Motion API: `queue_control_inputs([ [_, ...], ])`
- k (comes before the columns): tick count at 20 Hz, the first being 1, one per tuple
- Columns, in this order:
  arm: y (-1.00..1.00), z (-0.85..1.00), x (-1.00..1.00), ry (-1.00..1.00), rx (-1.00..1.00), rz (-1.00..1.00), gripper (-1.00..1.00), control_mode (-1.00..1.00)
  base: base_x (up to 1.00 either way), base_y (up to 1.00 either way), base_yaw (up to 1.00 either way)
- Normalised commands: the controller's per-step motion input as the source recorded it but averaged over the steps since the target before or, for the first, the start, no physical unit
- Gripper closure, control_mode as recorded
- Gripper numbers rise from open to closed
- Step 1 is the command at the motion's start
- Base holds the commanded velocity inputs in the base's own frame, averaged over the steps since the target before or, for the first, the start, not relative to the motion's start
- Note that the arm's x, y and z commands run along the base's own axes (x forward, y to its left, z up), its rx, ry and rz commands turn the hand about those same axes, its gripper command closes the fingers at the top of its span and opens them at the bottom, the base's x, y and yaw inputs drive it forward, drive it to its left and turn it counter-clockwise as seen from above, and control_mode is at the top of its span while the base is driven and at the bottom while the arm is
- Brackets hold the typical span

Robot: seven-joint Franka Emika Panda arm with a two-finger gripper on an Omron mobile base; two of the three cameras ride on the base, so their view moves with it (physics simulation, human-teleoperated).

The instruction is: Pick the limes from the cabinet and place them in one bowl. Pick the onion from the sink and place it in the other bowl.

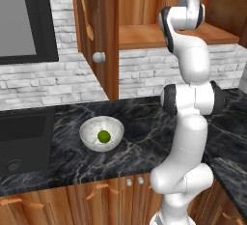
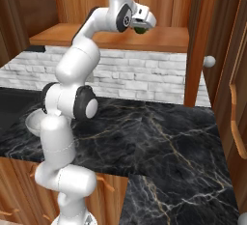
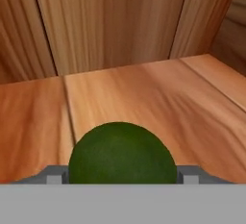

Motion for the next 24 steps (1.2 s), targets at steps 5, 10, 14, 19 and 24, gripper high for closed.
queue_control_inputs([
  [5, 0.13, 0.11, -0.17, -0.08, 0.01, -0.06, 1.00, -1.00, 0.00, 0.00, 0.00],
  [10, 0.23, 0.03, -0.29, -0.29, -0.02, -0.02, 1.00, -1.00, 0.00, 0.00, 0.00],
  [14, 0.09, -0.02, -0.52, -0.25, -0.03, 0.00, 1.00, -1.00, 0.00, 0.00, 0.00],
  [19, 0.08, 0.06, -0.89, -0.02, 0.04, 0.02, 1.00, -1.00, 0.00, 0.00, 0.00],
  [24, 0.18, 0.19, -0.93, 0.10, 0.10, 0.00, 1.00, -1.00, 0.00, 0.00, 0.00],
])
